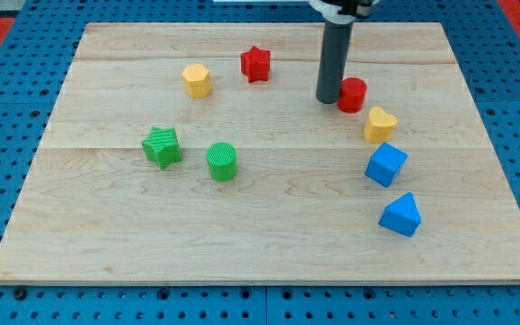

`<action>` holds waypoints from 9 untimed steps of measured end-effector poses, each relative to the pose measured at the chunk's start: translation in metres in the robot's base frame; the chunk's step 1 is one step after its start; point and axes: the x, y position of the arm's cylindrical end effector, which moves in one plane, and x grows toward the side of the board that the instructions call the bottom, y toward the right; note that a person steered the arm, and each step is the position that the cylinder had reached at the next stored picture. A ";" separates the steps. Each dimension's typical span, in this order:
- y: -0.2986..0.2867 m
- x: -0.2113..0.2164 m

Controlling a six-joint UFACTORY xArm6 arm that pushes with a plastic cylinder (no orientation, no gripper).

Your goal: Slide the red star to the top of the board

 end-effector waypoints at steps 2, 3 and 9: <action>0.000 0.000; -0.055 0.026; -0.050 -0.109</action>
